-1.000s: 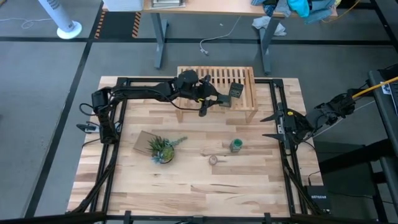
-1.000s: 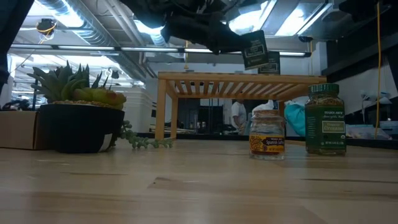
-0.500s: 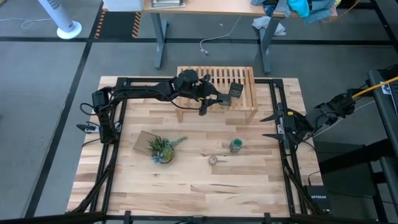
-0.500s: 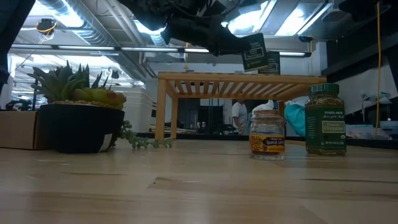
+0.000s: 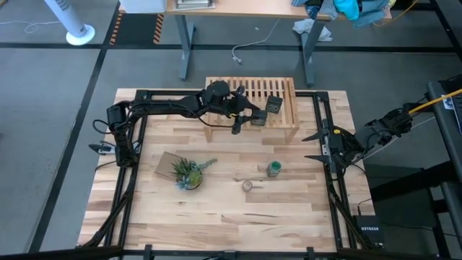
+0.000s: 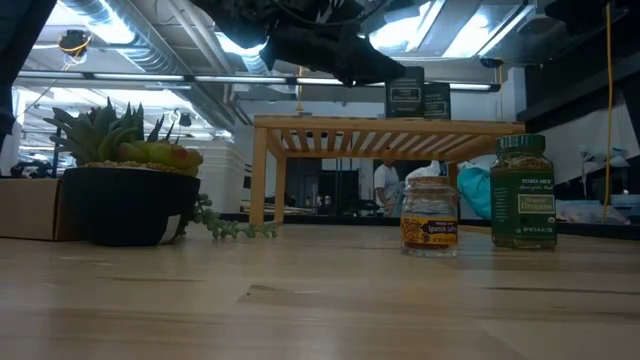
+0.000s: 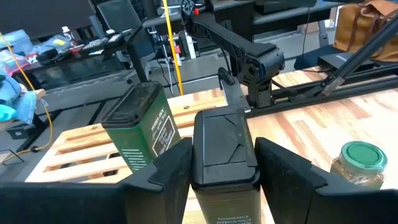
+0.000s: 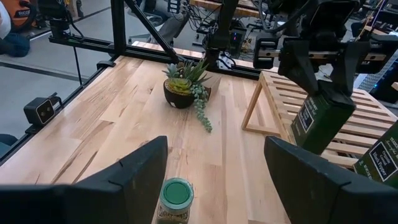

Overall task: Shelf spices
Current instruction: Put the green seasoning can on the shelf

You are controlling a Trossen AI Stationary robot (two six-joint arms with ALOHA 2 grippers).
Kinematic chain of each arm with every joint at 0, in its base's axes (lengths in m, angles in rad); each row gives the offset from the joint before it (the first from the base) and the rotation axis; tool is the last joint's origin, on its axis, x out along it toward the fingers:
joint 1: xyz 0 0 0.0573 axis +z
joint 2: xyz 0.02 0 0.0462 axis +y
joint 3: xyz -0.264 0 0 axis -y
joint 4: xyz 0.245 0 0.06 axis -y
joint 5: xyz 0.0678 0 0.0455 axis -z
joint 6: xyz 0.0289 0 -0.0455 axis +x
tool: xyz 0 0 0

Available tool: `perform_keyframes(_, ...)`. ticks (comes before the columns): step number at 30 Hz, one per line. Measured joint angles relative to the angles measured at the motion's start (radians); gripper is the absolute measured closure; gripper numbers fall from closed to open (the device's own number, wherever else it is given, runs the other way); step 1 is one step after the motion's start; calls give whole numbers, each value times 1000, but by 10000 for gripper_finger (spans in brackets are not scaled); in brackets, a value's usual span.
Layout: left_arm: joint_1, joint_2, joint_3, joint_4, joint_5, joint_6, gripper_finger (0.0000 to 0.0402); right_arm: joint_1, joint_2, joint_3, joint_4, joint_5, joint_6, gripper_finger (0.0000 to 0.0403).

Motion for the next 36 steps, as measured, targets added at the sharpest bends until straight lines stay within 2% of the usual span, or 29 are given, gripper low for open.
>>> perform_keyframes(36, 2, 0, 0, 29, -28, 43, 241, 0, 0, 0, -2, -3, 11, 130)
